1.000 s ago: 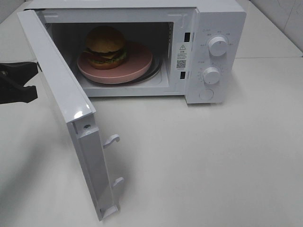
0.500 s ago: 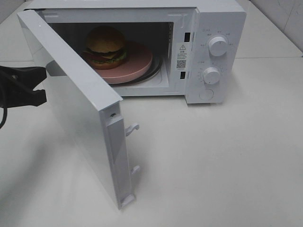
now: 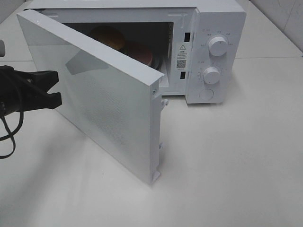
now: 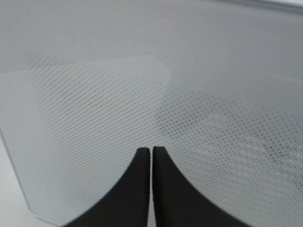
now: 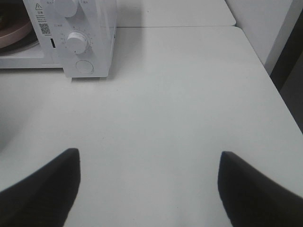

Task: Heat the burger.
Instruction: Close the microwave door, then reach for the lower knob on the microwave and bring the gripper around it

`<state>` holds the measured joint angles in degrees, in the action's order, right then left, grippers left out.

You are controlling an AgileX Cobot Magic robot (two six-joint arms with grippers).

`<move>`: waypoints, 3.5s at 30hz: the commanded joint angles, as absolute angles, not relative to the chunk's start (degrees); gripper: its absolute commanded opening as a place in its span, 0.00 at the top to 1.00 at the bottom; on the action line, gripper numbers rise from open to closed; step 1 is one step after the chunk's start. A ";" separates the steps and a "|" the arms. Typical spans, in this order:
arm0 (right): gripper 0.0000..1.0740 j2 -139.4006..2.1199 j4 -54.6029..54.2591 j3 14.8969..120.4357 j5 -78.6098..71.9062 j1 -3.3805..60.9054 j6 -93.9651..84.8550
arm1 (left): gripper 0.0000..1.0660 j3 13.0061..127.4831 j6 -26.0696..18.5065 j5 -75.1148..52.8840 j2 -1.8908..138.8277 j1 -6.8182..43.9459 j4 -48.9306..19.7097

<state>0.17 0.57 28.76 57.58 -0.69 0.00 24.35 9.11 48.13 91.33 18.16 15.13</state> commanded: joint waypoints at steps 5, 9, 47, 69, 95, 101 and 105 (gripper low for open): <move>0.30 1.95 0.86 28.71 57.24 -0.92 0.00 | 1.00 25.95 6.59 48.93 91.62 22.12 8.42; 0.30 1.95 0.80 28.71 57.24 -0.92 0.00 | 1.00 27.96 3.90 48.93 93.45 25.04 5.61; 0.30 1.95 0.80 28.71 57.24 -0.92 0.00 | 1.00 47.04 3.95 50.13 109.78 29.62 0.00; 0.30 1.95 0.80 28.71 57.24 -0.92 0.00 | 1.00 50.25 -2.29 54.72 111.38 31.40 -10.94; 0.30 1.95 0.80 28.71 57.24 -0.92 0.00 | 1.00 63.94 -2.69 43.95 115.62 35.35 -13.12; 0.30 1.95 0.80 28.71 57.24 -0.92 0.00 | 1.00 63.94 -5.33 37.30 113.62 36.73 -13.18; 0.30 1.95 0.80 28.71 57.24 -0.92 0.00 | 1.00 63.94 -9.63 26.24 109.78 37.87 -12.66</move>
<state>0.17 0.57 28.76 57.58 -0.69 0.00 63.14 -7.91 28.76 111.61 38.16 -9.91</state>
